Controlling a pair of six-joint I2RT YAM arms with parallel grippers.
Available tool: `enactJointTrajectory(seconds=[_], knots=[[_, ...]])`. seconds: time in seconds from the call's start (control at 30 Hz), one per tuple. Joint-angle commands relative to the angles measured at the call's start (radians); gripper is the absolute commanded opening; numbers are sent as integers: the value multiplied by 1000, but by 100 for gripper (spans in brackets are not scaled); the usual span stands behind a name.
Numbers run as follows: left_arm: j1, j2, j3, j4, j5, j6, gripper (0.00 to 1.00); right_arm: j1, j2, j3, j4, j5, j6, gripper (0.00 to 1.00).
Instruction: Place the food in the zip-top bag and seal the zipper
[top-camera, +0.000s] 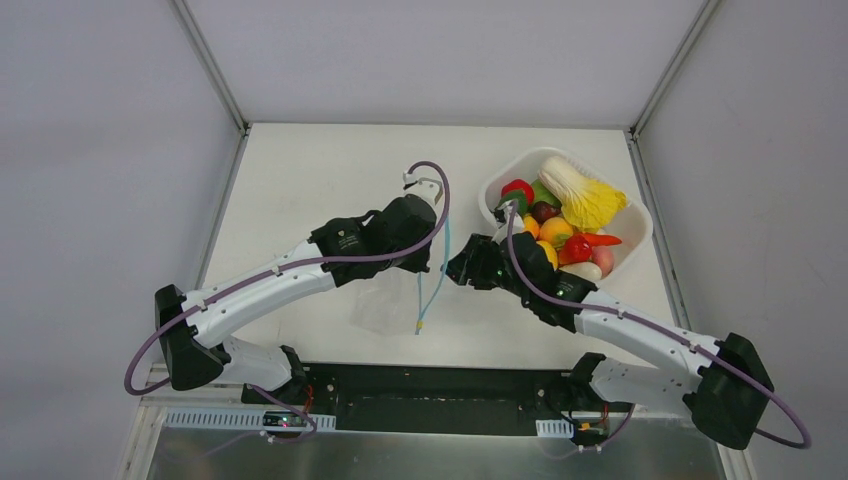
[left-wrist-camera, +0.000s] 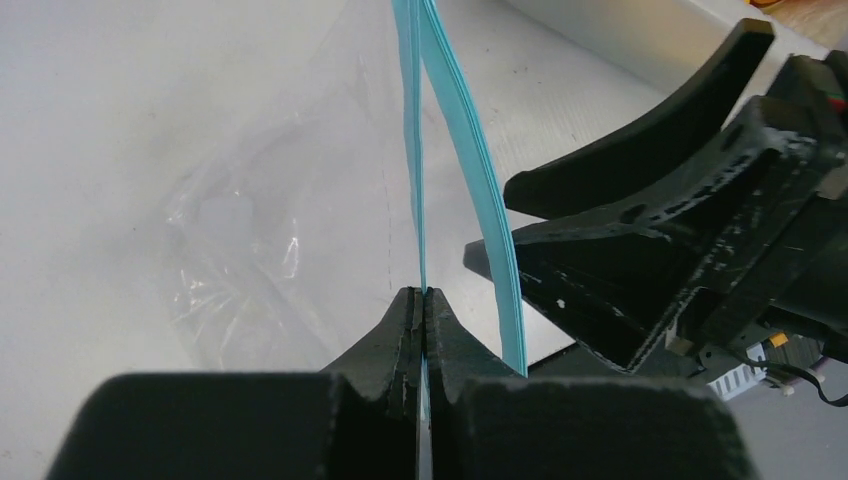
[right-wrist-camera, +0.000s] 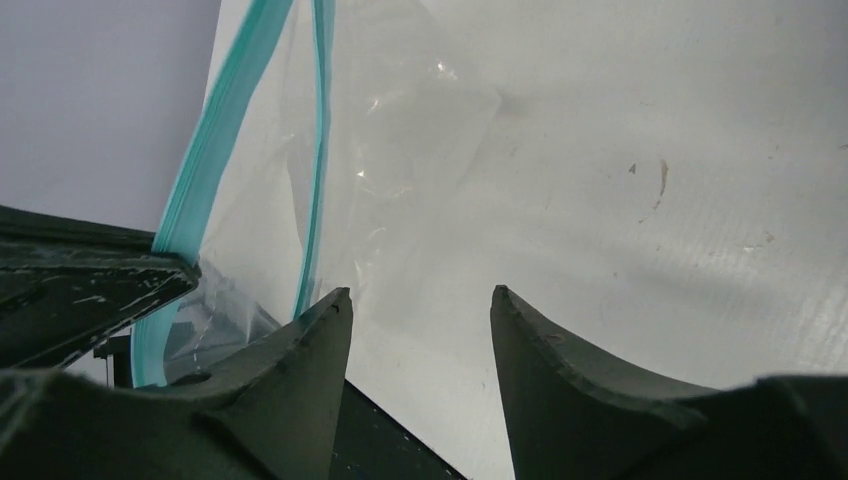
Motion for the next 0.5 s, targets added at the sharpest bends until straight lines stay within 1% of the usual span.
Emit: enactJointTrajectory(seconds=[0.0,0.13,0.27,0.3,0.37,0.47], knots=[[-8,-23,1,-13,18,25,0,-7,28,72,9,-40,53,56],[-10,-15,9,-43,11,32,0,-7,-23,59,-3,5,66,59],[-12,-14,10,-40,34,43,0,-12,-122,21,-35,163,109,64],[-12,-13,11,-37,44,46,0,-18,-153,12,-36,165,114,65],[-12,-12,14,-36,55,47,0,-27,-200,-6,-2,117,103,66],[-11,-11,14,-25,75,54,0,-35,-197,3,28,42,104,66]])
